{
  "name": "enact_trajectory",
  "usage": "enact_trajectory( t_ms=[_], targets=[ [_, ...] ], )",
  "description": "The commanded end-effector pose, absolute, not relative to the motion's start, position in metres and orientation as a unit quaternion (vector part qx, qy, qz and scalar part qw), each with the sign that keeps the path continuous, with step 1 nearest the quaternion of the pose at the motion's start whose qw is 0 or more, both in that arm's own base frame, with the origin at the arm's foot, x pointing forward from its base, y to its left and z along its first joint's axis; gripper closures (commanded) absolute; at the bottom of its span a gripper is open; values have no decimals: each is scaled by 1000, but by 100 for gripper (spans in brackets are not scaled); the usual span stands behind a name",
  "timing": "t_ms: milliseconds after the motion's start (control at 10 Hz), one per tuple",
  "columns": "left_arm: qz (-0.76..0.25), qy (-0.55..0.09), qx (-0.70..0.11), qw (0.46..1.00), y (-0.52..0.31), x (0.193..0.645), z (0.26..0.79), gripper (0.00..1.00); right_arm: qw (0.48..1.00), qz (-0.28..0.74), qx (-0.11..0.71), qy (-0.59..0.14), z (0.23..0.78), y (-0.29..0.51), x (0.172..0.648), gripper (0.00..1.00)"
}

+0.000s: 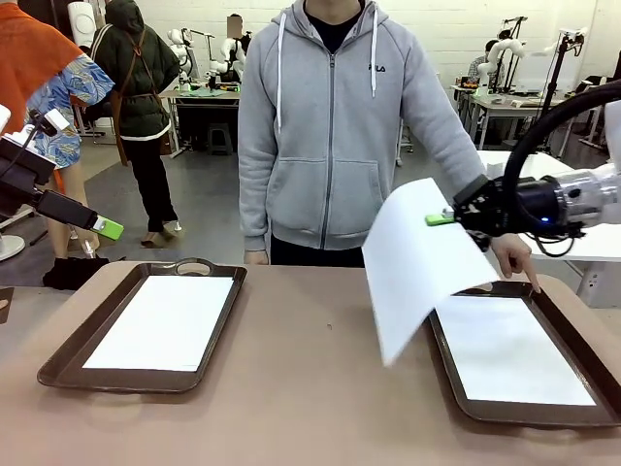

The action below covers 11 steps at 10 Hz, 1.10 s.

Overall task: Sort the A4 documents.
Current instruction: Place the A4 Paper in the designated Handle tray.

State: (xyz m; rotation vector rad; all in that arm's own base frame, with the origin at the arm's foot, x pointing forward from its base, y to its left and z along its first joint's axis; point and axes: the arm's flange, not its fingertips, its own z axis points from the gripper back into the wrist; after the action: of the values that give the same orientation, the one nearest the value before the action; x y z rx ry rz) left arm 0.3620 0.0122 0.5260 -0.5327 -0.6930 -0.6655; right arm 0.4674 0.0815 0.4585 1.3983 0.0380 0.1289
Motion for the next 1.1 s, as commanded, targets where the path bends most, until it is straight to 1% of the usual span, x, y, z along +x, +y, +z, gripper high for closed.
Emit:
enact_trajectory(
  t_ms=[0,100,300,500,600,800,1000],
  targets=[
    [-317,-331,-256,851,12,362,526,0,770,49,633,68,453,54,463,99],
    [-317,-331,-256,851,12,362,526,0,773,41,630,59,445,32,462,99],
    [-317,-331,-256,851,12,362,526,0,761,40,645,55,426,-2,461,99],
    [-317,-331,-256,851,12,362,526,0,772,47,632,56,401,-28,465,99],
    [-317,-331,-256,851,12,362,526,0,775,39,629,41,389,-39,470,99],
    [-317,-331,-256,851,12,362,526,0,770,33,637,23,373,-49,480,99],
    [-317,-331,-256,851,12,362,526,0,766,49,641,2,364,-53,487,99]
  ],
)
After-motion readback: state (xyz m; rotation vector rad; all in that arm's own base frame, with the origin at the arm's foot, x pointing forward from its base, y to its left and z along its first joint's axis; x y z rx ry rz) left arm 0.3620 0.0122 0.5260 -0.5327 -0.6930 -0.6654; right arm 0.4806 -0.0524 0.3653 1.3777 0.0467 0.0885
